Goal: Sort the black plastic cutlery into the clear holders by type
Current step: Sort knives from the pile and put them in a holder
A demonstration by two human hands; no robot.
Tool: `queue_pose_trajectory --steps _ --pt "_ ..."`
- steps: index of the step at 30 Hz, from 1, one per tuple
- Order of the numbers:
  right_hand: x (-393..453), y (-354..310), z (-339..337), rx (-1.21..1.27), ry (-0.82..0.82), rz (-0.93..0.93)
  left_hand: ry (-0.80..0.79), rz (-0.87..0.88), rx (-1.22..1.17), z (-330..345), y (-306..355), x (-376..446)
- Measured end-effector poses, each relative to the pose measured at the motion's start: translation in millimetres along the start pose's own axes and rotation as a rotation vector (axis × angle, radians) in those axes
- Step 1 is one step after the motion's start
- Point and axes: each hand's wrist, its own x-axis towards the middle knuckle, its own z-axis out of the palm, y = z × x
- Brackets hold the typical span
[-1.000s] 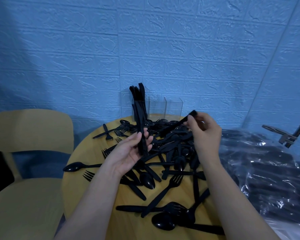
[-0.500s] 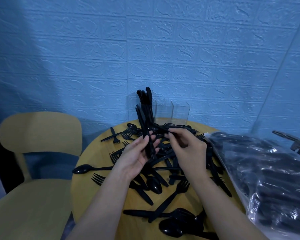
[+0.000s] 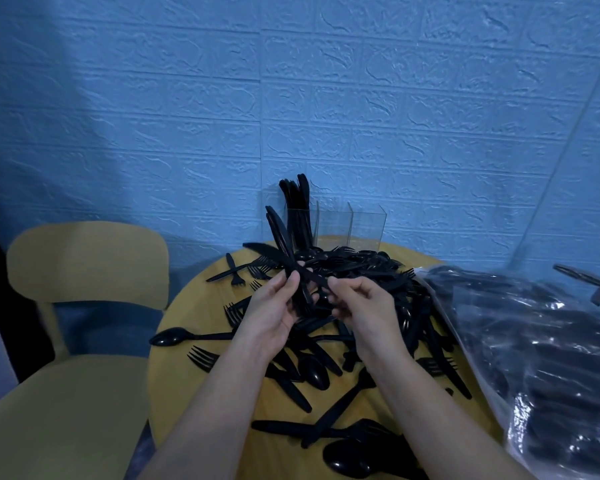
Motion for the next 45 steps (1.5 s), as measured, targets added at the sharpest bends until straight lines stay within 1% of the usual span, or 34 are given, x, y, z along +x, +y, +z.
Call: queue_pose_trajectory --steps 6,11,15,17,19,20,21,22,23,26,28,30,32,36,39,40,42,43,45 --pt "2 10 5 -0.233 0.0 -0.047 -0.027 0.043 0.102 3 -3 -1" --pt "4 8 -1 -0.579 -0.031 -0.189 -0.022 0.061 0.227 4 -5 -2" --pt "6 -4 -8 -0.839 -0.094 -0.249 0.001 0.062 0.197 3 -4 -1" --pt "13 -17 -20 -0.945 -0.013 -0.287 0.022 0.048 0.122 1 -3 0" --pt "20 -32 -37 -0.993 0.129 -0.345 0.048 0.033 0.072 1 -1 0" --pt "25 -35 -45 -1.014 0.167 -0.363 0.056 0.03 0.056 0 -1 0" --pt "28 -36 -50 -1.044 0.162 -0.369 0.064 0.031 0.045 0 0 1" --pt "30 -35 -51 -1.086 0.113 -0.37 0.07 0.035 0.033 -1 1 1" --pt "31 -32 -49 -1.14 0.031 -0.376 0.078 0.04 0.017 -1 2 2" --pt "31 -18 -35 -1.373 -0.298 -0.474 0.095 0.052 -0.023 -4 4 2" --pt "33 -9 -26 -1.547 -0.471 -0.552 0.09 0.054 -0.025 -3 4 1" --pt "35 0 -20 -1.66 -0.556 -0.628 0.084 0.052 -0.015 -2 3 1" --pt "37 8 -17 -1.729 -0.592 -0.702 0.08 0.043 -0.011 -1 3 1" --pt "37 12 -15 -1.782 -0.591 -0.786 0.072 0.03 -0.023 -3 4 0" --pt "35 7 -18 -1.708 -0.548 -0.806 0.07 0.027 -0.038 -3 4 0" --pt "34 4 -20 -1.651 -0.508 -0.831 0.069 0.027 -0.047 -4 4 0" --pt "36 1 -26 -1.526 -0.373 -0.916 0.057 0.022 -0.078 -5 6 0" --pt "36 0 -29 -1.453 -0.28 -0.935 0.046 0.016 -0.105 -5 7 0" --pt "36 -3 -36 -1.277 -0.082 -0.901 0.018 0.002 -0.164 -6 9 0"
